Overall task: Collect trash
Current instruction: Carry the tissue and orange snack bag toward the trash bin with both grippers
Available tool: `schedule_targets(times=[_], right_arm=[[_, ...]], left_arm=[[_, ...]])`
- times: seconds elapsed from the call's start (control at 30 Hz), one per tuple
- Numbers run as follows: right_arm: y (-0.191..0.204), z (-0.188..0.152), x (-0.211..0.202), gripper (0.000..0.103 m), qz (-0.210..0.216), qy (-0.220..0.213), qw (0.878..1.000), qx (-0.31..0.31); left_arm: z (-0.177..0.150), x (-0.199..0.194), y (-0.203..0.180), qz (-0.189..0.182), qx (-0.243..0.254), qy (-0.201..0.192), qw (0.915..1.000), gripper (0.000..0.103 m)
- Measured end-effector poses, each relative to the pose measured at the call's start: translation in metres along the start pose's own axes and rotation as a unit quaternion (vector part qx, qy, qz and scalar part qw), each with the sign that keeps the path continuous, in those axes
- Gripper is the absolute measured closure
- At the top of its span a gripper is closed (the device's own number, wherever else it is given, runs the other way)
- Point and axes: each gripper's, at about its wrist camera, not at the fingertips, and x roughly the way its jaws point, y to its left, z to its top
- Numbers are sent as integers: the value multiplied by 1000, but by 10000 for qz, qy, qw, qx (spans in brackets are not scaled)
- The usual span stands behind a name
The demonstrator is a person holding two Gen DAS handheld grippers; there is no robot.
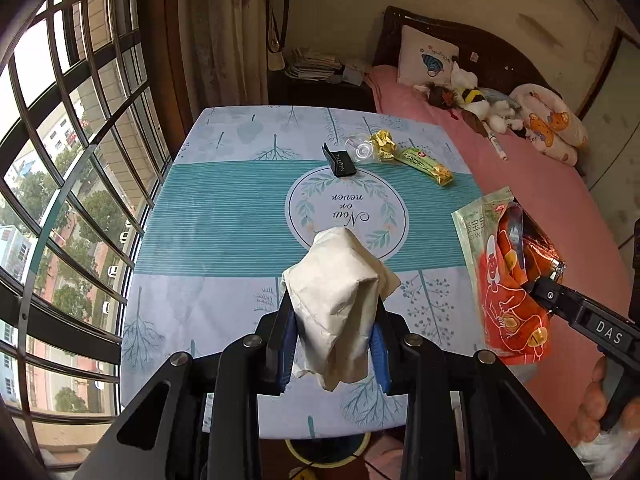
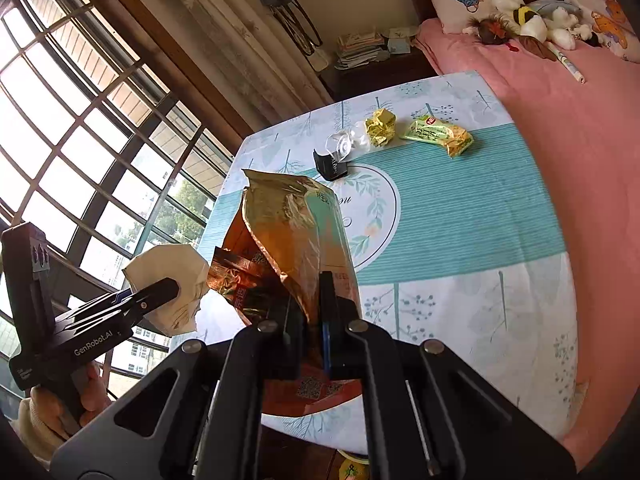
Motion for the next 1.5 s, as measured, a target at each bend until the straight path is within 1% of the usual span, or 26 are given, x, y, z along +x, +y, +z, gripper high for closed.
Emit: schedule_targets(times=[0.17, 0.33, 0.5, 0.63, 0.8, 0.87, 0.97, 1.03, 1.3, 1.5], right_arm=[[43, -65, -33, 99, -179, -27, 9998, -96], [79, -129, -61, 100, -361, -37, 9993, -108], [103, -183, -78, 100, -534, 139, 9985, -47], [113, -213, -81, 100, -678, 351, 9971, -48], [105, -239, -73, 100, -833, 695, 9940, 106], [94, -242, -65, 100, -884, 830, 9924, 202], [80, -257, -52, 100, -925, 1006, 9899, 371], [69, -268, -41, 100, -941, 1128, 9878, 520], [15, -315, 14, 100, -993, 1512, 9785, 996], [-42, -355, 78, 100, -1047, 1657, 9687, 1522]], left_arm=[[-55, -43, 19, -227, 205, -5, 9995, 72], [-108, -82, 38, -364, 455, -11, 9983, 72], [-146, -94, 52, -506, 532, 185, 9971, 72], [-173, -90, 57, -616, 575, 414, 9956, 72], [-199, -66, 44, -648, 668, 745, 9929, 72], [-210, -56, 37, -644, 775, 858, 9912, 72], [-229, -35, 25, -586, 936, 1084, 9879, 72], [-241, -20, 20, -593, 950, 1251, 9858, 72], [-286, 58, 0, -476, 958, 1675, 9801, 72], [-322, 139, -4, -290, 911, 2022, 9747, 72]])
